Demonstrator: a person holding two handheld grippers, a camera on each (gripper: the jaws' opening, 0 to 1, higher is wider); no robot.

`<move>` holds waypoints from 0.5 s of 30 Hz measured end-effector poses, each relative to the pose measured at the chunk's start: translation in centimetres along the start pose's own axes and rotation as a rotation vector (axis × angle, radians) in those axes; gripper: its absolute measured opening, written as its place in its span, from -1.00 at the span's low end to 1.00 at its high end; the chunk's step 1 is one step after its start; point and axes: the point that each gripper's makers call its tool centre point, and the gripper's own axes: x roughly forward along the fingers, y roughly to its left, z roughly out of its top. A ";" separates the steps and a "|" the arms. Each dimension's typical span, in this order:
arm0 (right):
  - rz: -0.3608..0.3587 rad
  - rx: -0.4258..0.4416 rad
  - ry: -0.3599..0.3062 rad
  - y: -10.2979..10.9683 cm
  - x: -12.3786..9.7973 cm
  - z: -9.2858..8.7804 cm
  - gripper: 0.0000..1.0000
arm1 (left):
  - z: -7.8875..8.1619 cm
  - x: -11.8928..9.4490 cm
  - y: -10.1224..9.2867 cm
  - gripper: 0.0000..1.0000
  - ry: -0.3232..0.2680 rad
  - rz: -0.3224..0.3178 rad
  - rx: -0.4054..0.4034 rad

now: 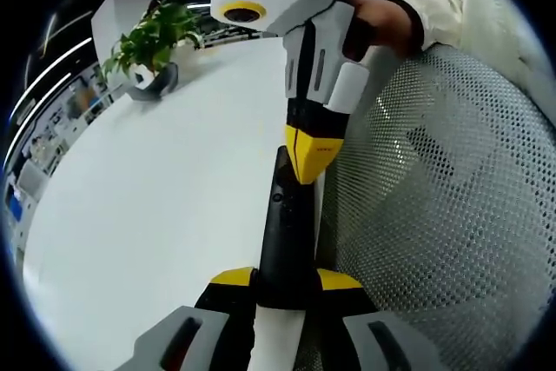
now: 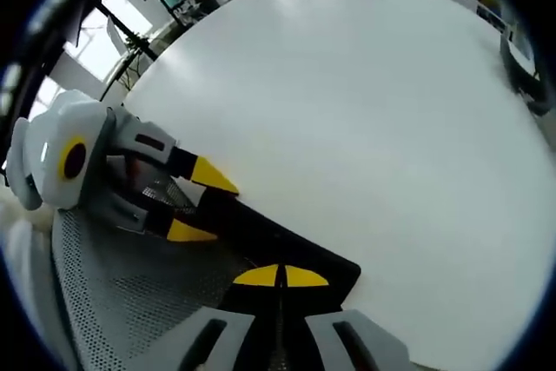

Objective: Press the specified remote control buttons in sequence, fully releasing each button before pressing the next.

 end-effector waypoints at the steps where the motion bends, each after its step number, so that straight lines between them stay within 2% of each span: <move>1: 0.004 0.009 -0.002 0.0 0.0 0.0 -1.00 | 0.0 0.0 0.0 -0.51 0.000 0.000 0.000; 15: 0.010 0.045 -0.010 0.1 -0.1 0.0 -1.00 | 0.0 0.0 -0.1 -0.50 -0.001 0.000 0.014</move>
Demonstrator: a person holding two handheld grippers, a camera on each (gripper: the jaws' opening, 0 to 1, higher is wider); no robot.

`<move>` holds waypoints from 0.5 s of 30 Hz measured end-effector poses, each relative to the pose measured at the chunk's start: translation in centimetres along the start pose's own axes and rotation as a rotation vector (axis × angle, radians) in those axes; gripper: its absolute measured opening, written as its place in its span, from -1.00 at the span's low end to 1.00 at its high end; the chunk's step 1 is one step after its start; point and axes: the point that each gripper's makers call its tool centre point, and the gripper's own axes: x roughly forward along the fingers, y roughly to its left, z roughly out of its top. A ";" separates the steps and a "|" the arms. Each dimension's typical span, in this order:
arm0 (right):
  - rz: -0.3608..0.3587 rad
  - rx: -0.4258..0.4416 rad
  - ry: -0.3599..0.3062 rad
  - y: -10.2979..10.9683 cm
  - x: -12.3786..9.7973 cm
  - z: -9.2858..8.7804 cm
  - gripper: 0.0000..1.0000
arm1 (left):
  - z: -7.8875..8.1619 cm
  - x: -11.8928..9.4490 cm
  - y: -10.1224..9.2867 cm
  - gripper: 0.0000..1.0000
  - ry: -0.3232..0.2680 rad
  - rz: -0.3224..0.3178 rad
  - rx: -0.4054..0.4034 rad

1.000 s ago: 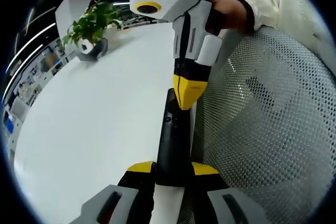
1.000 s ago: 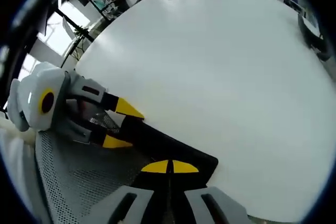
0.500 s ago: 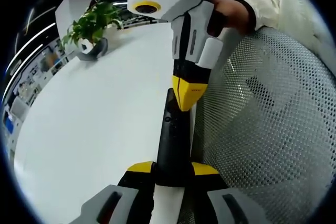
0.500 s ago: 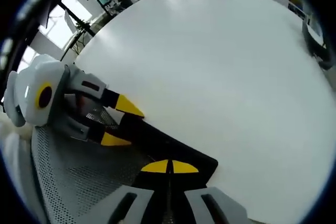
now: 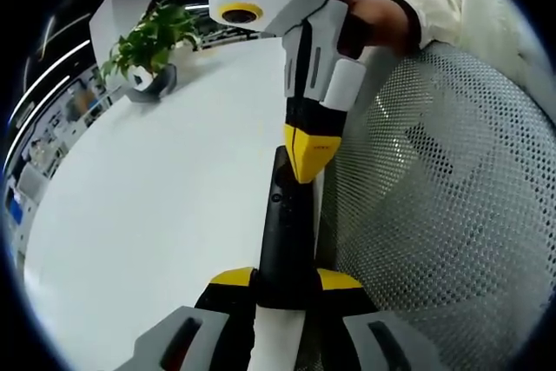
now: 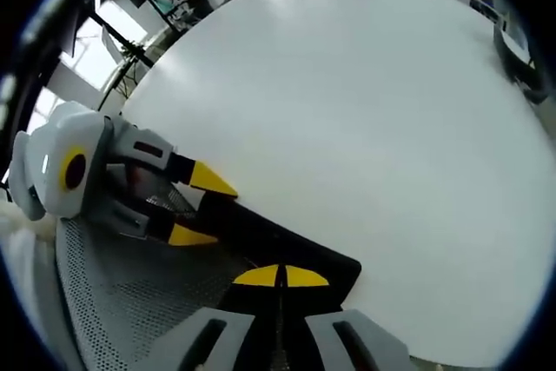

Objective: Press the specified remote control buttons in sequence, fully releasing each button before pressing the next.

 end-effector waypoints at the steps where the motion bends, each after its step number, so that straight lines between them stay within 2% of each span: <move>1: 0.000 0.000 0.000 -0.1 0.0 0.0 -1.00 | 0.0 0.0 0.0 -0.50 0.000 0.000 0.001; 9: -0.025 -0.011 -0.020 -0.4 -0.3 0.4 -1.00 | 0.1 0.0 -0.1 -0.50 0.001 0.001 0.011; 15: -0.042 -0.006 -0.064 -0.8 -0.5 1.1 -1.00 | 0.1 0.0 -0.2 -0.50 0.006 0.006 0.031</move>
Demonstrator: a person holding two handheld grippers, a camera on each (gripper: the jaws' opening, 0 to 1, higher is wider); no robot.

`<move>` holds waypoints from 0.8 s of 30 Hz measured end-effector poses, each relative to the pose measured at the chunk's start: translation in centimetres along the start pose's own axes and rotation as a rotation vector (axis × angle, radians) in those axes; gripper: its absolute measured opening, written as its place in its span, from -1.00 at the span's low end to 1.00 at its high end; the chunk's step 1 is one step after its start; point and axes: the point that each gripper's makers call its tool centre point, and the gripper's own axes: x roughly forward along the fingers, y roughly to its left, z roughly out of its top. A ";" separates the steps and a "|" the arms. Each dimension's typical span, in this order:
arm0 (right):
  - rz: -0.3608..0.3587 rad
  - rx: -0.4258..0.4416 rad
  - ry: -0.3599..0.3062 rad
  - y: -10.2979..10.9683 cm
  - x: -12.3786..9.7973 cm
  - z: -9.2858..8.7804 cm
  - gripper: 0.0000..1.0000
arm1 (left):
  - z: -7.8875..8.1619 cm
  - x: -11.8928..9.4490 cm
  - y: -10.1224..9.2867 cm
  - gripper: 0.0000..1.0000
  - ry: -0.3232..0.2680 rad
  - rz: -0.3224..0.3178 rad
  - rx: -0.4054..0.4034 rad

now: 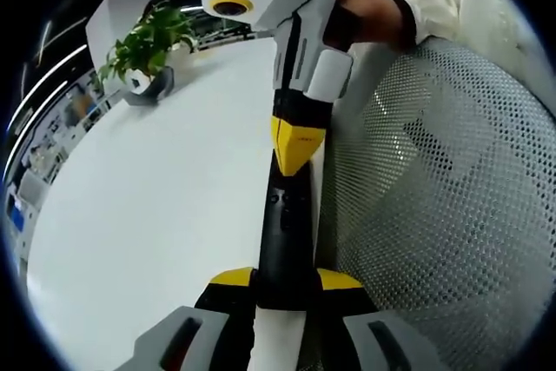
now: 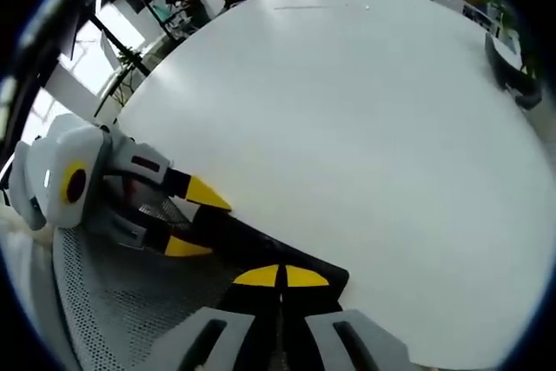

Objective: Press the specified remote control buttons in sequence, fully releasing each button before pressing the next.

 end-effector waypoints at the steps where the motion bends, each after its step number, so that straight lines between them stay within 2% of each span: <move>1: -0.001 -0.002 0.001 0.0 0.0 0.0 -1.00 | 0.0 0.0 0.0 -0.50 0.000 0.000 0.000; 8: -0.026 -0.060 0.014 0.0 0.5 -0.1 -1.00 | 0.0 -0.1 0.0 -0.50 -0.002 -0.001 -0.006; 17: -0.042 -0.081 0.010 -0.1 0.4 -0.1 -1.00 | 0.0 -0.1 0.0 -0.50 -0.004 -0.001 -0.009; 24: -0.036 -0.065 0.008 -0.1 0.4 -0.1 -1.00 | 0.0 -0.1 0.0 -0.50 -0.006 -0.001 -0.008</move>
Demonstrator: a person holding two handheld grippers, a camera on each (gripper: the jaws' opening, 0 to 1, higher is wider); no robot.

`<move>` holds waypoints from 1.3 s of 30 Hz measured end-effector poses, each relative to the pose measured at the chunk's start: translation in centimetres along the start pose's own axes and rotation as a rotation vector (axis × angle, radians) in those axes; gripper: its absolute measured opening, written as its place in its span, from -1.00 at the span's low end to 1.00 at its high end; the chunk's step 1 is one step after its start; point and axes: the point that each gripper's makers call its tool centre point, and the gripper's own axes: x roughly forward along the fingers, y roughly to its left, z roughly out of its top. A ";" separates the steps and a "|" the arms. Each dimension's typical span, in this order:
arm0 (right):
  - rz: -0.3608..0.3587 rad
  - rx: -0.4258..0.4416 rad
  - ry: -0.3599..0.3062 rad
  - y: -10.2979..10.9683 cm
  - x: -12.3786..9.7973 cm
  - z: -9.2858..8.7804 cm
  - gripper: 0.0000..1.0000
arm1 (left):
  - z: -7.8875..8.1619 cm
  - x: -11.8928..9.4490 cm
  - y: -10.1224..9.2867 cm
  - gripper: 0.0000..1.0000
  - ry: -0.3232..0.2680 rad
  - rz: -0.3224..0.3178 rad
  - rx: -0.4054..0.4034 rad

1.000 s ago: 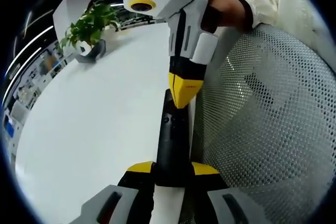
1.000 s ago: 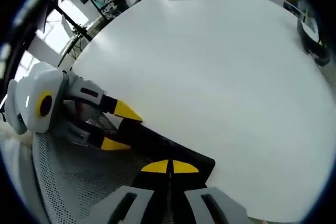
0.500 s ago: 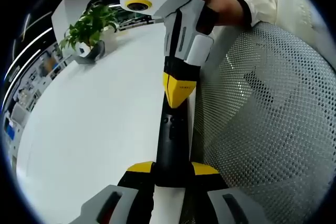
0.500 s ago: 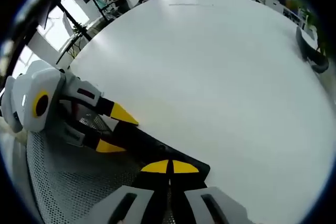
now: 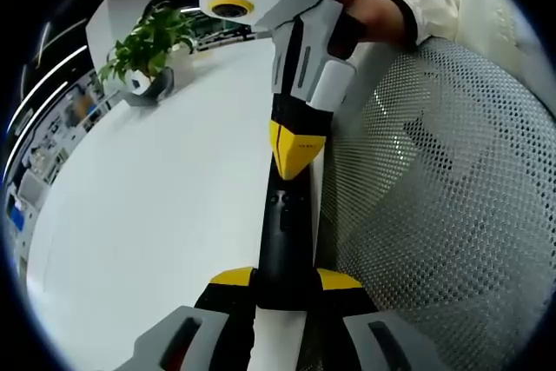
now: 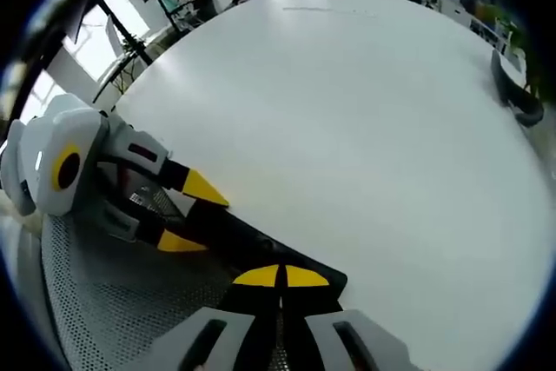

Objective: Press the specified remote control buttons in sequence, fully releasing each button before pressing the next.

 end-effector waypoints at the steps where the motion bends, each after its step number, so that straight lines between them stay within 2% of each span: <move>1: -0.001 -0.002 0.000 0.0 0.0 0.0 -1.00 | 0.0 0.0 0.0 -0.50 0.000 0.000 0.000; 9: -0.007 -0.023 0.000 0.0 0.1 0.0 -1.00 | 0.0 0.0 0.0 -0.50 0.000 -0.001 0.000; 18: 0.021 0.041 -0.001 0.0 0.0 0.1 -1.00 | 0.0 0.0 0.0 -0.51 0.000 -0.004 0.000; 21: 0.021 0.014 -0.031 0.2 -0.1 0.6 -1.00 | 0.1 0.0 -0.1 -0.52 -0.001 -0.009 0.011; 26: 0.031 -0.014 -0.047 0.6 0.0 1.0 -1.00 | 0.3 0.1 -0.1 -0.52 -0.011 -0.015 -0.016; 28: 0.027 -0.030 -0.053 0.5 0.1 1.1 -1.00 | 0.4 0.2 -0.2 -0.52 -0.014 -0.013 -0.004; 34: 0.048 0.004 -0.069 1.0 0.4 1.8 -1.00 | 0.4 0.3 -0.2 -0.52 -0.017 -0.008 0.009; 39: 0.029 -0.017 -0.035 1.3 1.2 1.6 -1.00 | 0.4 0.4 0.0 -0.52 -0.023 -0.007 0.005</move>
